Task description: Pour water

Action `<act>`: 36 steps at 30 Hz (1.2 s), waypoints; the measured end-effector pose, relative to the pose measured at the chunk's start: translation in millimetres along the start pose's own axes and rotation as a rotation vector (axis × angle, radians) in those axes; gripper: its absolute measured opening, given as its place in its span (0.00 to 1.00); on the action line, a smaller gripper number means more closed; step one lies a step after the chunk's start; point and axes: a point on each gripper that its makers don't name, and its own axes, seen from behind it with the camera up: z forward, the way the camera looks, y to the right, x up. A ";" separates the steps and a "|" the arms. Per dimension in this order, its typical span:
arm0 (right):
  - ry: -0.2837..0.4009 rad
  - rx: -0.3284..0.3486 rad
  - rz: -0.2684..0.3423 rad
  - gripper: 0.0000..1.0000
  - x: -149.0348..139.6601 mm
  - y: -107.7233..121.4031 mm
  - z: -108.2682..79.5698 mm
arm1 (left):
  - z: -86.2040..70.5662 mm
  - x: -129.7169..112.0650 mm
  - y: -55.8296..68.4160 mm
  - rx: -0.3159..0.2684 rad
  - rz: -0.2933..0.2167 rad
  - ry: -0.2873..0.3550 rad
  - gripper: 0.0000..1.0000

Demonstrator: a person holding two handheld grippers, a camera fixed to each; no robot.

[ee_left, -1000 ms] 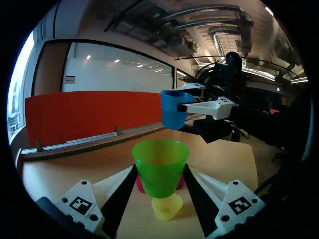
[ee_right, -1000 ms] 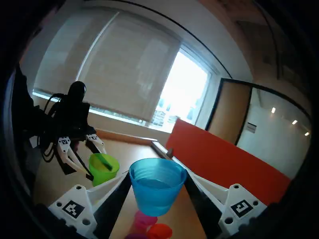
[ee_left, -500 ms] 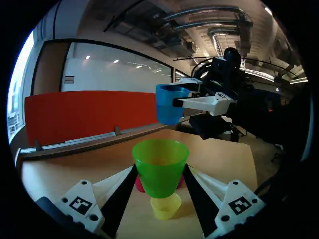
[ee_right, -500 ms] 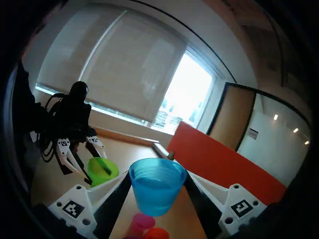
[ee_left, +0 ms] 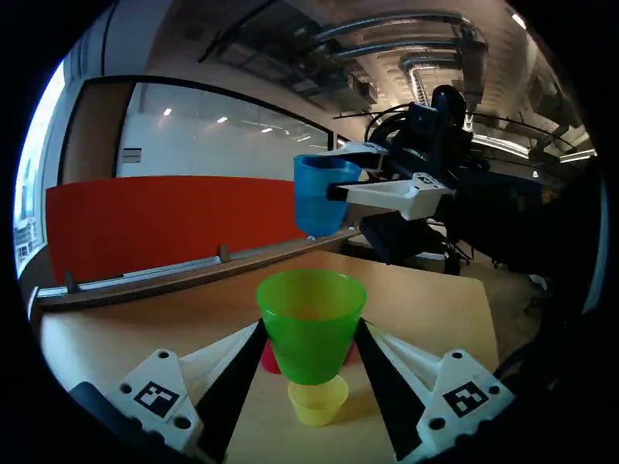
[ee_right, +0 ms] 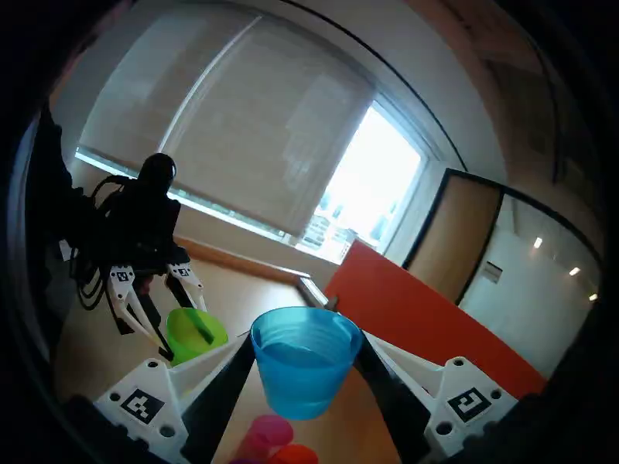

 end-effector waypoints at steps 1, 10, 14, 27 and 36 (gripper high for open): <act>0.000 0.001 -0.004 0.92 -0.3 -1.4 -0.1 | 0.4 -0.3 0.2 -0.001 0.000 0.000 0.81; -0.002 -0.001 -0.039 0.92 2.7 1.7 1.8 | 2.3 -1.2 5.0 -0.015 0.004 -0.002 0.81; -0.006 0.010 -0.057 0.92 2.6 -2.7 2.3 | 3.0 -0.8 6.5 -0.018 0.006 0.000 0.81; -0.009 0.019 -0.105 0.92 8.3 -2.1 8.3 | 2.9 -2.3 10.0 -0.029 0.011 -0.002 0.81; -0.019 0.024 -0.137 0.93 7.0 -5.0 14.8 | 2.5 -3.1 12.1 -0.033 0.012 -0.001 0.81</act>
